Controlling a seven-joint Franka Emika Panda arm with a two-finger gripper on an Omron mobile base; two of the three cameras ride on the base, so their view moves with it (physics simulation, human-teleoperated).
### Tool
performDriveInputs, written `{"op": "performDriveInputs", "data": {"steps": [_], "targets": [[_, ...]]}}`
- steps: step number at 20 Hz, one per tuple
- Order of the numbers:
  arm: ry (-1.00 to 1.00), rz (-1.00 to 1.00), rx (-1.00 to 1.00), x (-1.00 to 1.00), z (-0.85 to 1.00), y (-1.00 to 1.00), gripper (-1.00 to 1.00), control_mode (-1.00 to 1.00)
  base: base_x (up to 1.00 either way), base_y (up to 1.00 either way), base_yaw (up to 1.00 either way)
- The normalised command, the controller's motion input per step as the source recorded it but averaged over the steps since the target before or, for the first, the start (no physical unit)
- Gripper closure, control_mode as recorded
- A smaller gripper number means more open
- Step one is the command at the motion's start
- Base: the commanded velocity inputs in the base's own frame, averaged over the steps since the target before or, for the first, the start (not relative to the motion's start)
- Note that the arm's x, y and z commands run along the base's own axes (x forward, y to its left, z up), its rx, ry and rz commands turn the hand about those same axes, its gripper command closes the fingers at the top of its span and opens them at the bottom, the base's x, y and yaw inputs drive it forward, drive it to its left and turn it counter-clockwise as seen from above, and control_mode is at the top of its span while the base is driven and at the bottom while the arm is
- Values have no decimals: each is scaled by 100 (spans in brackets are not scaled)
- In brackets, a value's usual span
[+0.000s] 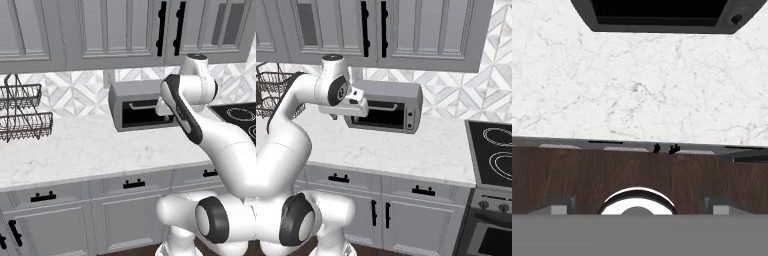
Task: Take a straw from the drawer in front and place it inside the glass cup on the dining counter.
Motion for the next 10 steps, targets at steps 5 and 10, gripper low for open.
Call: {"op": "performDriveInputs", "data": {"steps": [5, 10], "targets": [[0, 0, 0, 0, 0, 0, -100, 100, 5, -52, 35], [0, 0, 0, 0, 0, 0, -100, 100, 17, -62, 59]]}}
